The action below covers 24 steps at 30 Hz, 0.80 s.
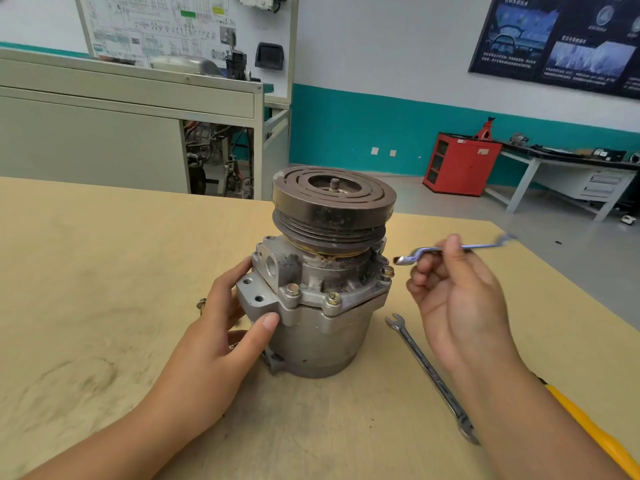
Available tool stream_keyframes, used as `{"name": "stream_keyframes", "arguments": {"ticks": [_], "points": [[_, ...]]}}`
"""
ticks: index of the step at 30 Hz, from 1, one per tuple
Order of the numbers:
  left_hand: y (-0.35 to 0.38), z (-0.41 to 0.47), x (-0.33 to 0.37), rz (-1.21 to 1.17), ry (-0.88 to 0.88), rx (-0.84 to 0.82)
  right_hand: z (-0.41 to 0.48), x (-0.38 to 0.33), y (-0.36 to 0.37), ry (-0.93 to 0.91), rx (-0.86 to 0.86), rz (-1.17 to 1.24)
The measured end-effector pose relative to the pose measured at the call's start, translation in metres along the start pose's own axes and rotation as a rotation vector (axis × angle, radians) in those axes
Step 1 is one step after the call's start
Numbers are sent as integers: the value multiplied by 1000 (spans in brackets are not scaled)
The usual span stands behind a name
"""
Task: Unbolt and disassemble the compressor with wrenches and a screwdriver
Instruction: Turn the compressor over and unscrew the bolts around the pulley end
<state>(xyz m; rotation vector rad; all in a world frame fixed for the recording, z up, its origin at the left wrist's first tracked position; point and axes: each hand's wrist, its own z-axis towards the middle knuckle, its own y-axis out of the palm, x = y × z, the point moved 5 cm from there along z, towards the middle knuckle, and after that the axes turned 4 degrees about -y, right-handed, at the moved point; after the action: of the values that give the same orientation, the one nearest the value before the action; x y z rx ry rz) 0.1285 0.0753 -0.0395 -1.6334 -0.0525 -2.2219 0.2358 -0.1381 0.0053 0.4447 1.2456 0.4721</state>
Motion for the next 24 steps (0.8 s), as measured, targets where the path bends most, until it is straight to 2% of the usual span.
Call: {"name": "stream_keyframes", "arguments": {"ticks": [2,4,7,10,16,21,24], "points": [[0,0,0,7,-4,6,-12,-14,-7,-289,77,-194],[-1,0,0,14,-6,6,-26,-24,-3,-572,15,-433],[-1,0,1,24,-12,6,-39,-30,8,-826,-164,-562],[-1,0,1,21,-14,6,-46,-37,12,-1055,-229,-732],[-1,0,1,20,-11,1,-54,-34,17,-1247,-375,-953],[-1,0,0,21,-19,5,-61,-32,25,-1396,-383,-1158],[-1,0,0,21,-20,1,-64,-30,29,-1406,-415,-1169]]}}
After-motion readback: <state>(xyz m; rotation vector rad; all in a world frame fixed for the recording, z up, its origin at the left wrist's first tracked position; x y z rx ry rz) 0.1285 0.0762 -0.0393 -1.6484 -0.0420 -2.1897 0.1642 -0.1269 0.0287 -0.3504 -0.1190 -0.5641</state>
